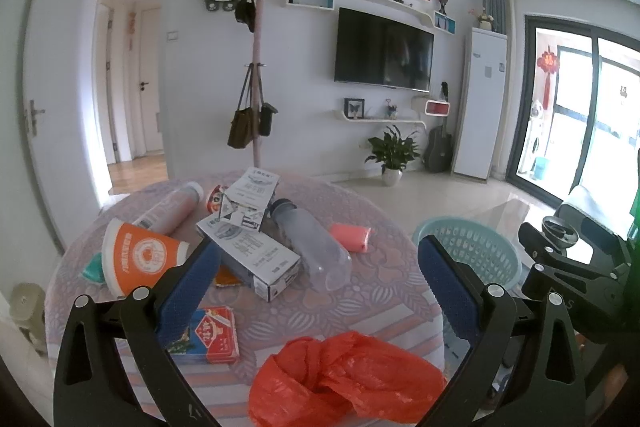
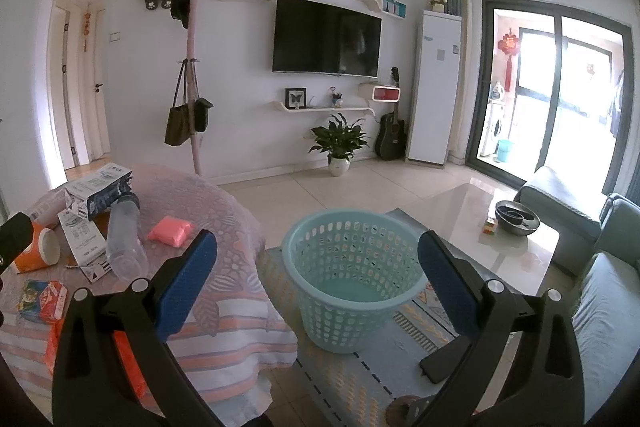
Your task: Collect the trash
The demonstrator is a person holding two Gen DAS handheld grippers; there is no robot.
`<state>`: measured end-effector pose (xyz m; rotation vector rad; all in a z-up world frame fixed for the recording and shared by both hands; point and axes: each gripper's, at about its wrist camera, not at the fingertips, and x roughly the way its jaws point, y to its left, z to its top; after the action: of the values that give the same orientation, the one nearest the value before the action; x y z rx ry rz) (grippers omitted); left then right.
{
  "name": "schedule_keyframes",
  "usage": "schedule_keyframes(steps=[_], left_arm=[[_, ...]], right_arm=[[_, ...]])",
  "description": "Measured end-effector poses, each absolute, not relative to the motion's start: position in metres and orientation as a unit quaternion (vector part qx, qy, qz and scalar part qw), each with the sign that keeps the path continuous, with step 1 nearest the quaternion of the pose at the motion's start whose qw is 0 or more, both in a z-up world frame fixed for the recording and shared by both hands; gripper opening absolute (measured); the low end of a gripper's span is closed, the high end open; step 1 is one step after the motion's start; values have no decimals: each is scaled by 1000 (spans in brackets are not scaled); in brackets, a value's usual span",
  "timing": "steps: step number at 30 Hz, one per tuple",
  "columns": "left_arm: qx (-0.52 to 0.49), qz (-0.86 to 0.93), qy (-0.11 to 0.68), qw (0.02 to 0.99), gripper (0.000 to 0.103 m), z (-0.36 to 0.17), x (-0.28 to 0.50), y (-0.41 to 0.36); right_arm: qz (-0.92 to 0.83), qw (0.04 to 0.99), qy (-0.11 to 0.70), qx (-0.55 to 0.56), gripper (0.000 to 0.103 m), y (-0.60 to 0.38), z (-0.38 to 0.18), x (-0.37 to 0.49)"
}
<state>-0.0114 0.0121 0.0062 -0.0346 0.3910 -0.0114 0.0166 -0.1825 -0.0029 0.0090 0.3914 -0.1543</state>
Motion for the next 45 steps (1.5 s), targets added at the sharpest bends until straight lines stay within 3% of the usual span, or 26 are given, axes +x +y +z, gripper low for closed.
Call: schedule_keyframes(steps=[38,40,45], left_arm=[[-21,-11,191,981,96,3,-15,25],[-30,-22,199,979,96,1,-17,37],[-52,-62,248,965,96,-19,-21,62]], right_arm=[[-50,979,196,2,96,-173,-8,16],[-30,980,197,1,93,-169,-8,16],[22,978,209,-6,74,-156,-12,19]])
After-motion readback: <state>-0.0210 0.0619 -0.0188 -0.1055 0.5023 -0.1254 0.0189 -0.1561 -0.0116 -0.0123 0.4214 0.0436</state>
